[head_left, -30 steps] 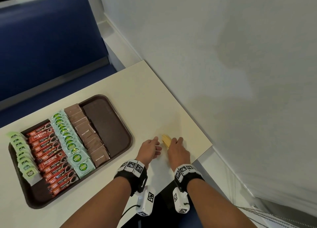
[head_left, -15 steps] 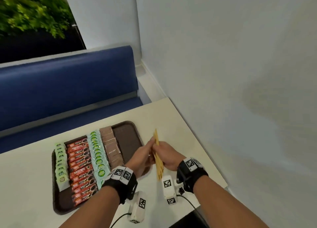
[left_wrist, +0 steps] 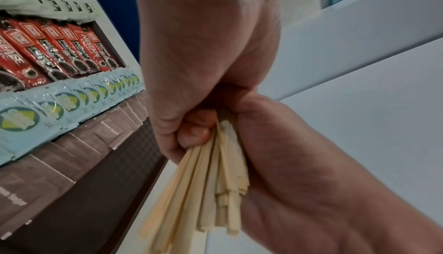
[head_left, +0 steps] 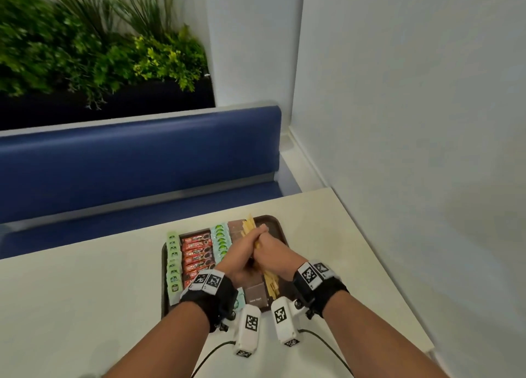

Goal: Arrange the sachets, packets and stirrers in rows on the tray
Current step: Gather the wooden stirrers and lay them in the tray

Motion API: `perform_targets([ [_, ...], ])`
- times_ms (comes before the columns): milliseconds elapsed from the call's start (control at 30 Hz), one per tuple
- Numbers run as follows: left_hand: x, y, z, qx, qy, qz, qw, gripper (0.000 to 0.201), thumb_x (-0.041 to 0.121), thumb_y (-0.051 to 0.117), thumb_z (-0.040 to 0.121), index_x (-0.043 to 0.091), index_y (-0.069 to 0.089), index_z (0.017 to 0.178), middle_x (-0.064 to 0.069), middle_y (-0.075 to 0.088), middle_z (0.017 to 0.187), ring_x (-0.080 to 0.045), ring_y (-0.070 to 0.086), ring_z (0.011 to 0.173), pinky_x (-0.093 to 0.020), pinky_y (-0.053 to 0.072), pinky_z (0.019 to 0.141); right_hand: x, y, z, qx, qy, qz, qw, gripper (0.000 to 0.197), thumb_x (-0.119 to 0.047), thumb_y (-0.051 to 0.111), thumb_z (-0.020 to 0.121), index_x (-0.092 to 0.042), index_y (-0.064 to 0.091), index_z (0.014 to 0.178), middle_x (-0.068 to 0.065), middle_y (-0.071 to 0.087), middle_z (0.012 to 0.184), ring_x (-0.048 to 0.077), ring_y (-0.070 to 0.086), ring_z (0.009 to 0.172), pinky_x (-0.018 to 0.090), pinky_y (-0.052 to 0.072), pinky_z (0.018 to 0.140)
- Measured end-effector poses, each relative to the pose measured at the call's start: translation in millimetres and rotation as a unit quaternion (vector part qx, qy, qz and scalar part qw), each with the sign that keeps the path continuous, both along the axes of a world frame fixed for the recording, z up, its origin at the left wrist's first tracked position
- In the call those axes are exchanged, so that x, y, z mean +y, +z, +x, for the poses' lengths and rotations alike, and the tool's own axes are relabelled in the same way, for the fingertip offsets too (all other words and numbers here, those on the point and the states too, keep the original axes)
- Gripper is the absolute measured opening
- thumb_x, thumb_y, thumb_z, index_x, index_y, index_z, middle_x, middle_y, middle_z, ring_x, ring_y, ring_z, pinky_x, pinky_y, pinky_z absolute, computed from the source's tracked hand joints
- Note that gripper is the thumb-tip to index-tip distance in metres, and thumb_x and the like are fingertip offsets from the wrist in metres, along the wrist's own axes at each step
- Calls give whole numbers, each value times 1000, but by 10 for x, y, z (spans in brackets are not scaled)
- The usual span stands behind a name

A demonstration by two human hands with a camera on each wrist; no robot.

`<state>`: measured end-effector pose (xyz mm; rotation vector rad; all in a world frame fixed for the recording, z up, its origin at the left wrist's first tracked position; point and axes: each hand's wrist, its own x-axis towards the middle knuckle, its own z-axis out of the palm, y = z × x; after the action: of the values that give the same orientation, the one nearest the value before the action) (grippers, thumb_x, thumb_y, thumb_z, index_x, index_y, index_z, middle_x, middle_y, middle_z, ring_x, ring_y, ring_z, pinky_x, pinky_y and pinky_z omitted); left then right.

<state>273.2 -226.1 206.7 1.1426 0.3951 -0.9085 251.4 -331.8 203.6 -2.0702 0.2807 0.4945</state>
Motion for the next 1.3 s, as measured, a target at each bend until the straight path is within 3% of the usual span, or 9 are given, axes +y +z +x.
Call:
perform_targets([
  [100, 114, -43, 16, -5, 10, 9, 1000, 43, 36, 76, 98, 7, 73, 129, -18, 80, 114, -29, 76, 104, -37, 62, 77, 85, -59, -13, 27, -31, 30, 999, 44, -20, 50, 96, -2, 56, 136, 10, 68, 116, 33, 68, 112, 46, 54, 104],
  [233, 152, -59, 23, 38, 22, -6, 999, 26, 35, 70, 103, 12, 77, 113, -14, 78, 110, -29, 72, 106, -45, 62, 89, -7, 158, -78, 85, -51, 116, 988, 37, -32, 62, 101, -12, 62, 132, 2, 75, 110, 7, 74, 89, 22, 61, 78],
  [400, 116, -99, 112, 70, 33, 9, 997, 23, 33, 70, 104, 13, 70, 93, -13, 76, 88, -31, 72, 90, -51, 61, 93, -205, 191, -97, 166, -70, 256, 950, 37, -16, 82, 88, 8, 73, 115, 25, 75, 103, 31, 75, 89, 38, 62, 81],
  [567, 11, -140, 184, 71, 59, 21, 995, 22, 29, 69, 105, 10, 68, 93, -13, 75, 76, -31, 72, 86, -51, 61, 92, -332, 154, -34, 185, -84, 309, 929, 33, -12, 77, 94, 8, 70, 120, 21, 76, 100, 26, 77, 85, 32, 62, 73],
  [800, -137, -195, 327, 74, 126, -12, 989, 21, 30, 58, 111, 10, 61, 117, -20, 81, 115, -37, 79, 103, -49, 65, 81, -464, 31, 94, 199, -91, 384, 897, 39, -14, 77, 95, 0, 68, 130, 24, 72, 126, 38, 70, 121, 50, 53, 109],
  [933, -156, -242, 371, 56, 162, 9, 985, 20, 32, 55, 112, 12, 59, 111, -13, 82, 113, -32, 79, 100, -44, 62, 76, -491, -54, 166, 203, -103, 405, 886, 48, -28, 75, 98, -4, 65, 138, 23, 70, 132, 36, 68, 125, 46, 52, 110],
  [1100, -227, -365, 457, -34, 200, 94, 975, 44, 44, 55, 110, 2, 70, 116, -20, 82, 104, -36, 79, 103, -56, 59, 102, -468, -158, 268, 173, -145, 376, 899, 87, -64, 92, 68, -3, 74, 125, 25, 73, 123, 34, 72, 117, 51, 50, 113],
  [1167, -279, -326, 493, -91, 209, 115, 967, 48, 46, 53, 111, 2, 68, 95, -17, 80, 91, -34, 79, 89, -52, 63, 94, -467, -165, 257, 169, -174, 425, 872, 69, -60, 80, 85, -3, 76, 123, 24, 72, 126, 37, 68, 124, 49, 49, 115],
  [1300, -359, -32, 564, -190, 236, 82, 949, 39, 45, 55, 111, 12, 55, 90, -7, 60, 72, -28, 72, 68, -48, 63, 79, -517, -221, 165, 187, -288, 591, 730, 76, -60, 44, 105, 6, 64, 136, 27, 66, 136, 38, 66, 123, 46, 47, 114],
])
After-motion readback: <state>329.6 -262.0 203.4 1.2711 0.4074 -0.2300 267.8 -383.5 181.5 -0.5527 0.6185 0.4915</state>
